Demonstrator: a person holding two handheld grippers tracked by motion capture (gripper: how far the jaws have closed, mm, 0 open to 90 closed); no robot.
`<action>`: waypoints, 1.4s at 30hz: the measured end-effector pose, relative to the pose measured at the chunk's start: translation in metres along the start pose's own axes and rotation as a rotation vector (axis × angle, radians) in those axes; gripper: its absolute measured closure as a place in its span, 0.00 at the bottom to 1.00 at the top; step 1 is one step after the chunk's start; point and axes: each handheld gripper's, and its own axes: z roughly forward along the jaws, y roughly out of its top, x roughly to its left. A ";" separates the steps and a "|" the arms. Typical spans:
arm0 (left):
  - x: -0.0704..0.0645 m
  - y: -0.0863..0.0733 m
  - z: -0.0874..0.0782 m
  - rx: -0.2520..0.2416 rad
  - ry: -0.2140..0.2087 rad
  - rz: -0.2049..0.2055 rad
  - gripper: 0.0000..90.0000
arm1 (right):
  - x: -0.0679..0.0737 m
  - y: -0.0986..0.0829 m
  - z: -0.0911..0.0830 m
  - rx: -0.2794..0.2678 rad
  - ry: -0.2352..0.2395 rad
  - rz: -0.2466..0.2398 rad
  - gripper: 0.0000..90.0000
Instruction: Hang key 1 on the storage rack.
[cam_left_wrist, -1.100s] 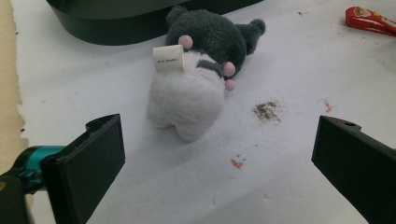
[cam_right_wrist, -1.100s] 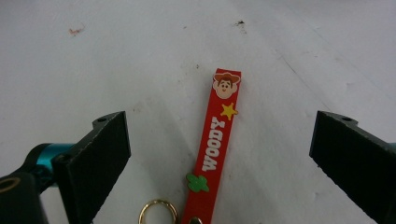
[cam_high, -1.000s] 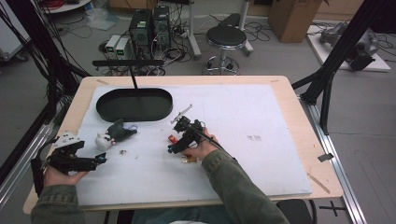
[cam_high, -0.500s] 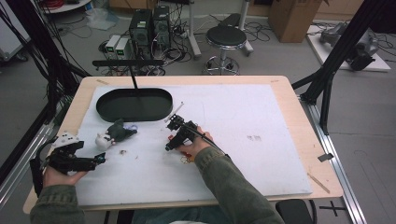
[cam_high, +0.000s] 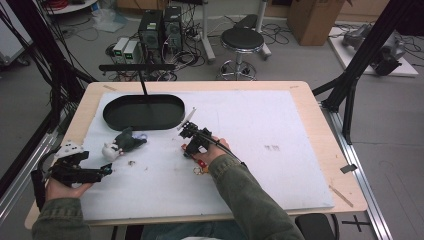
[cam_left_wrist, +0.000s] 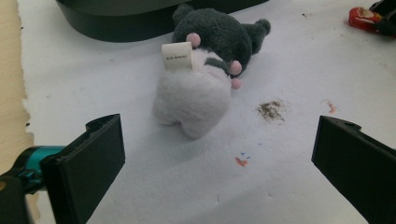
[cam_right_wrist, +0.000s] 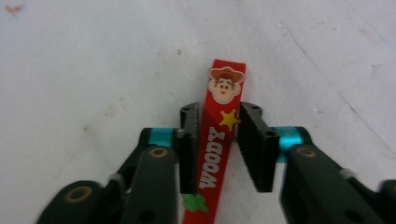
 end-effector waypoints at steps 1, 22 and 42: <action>0.000 0.001 0.001 0.006 -0.002 0.001 0.03 | 0.001 0.001 0.000 0.012 -0.014 -0.005 0.82; 0.002 0.002 0.004 0.021 -0.013 0.009 0.03 | -0.022 -0.003 -0.053 -0.199 0.110 0.116 0.84; 0.004 0.002 0.005 0.020 -0.018 0.003 0.03 | -0.032 0.021 -0.111 -0.394 0.171 0.164 0.88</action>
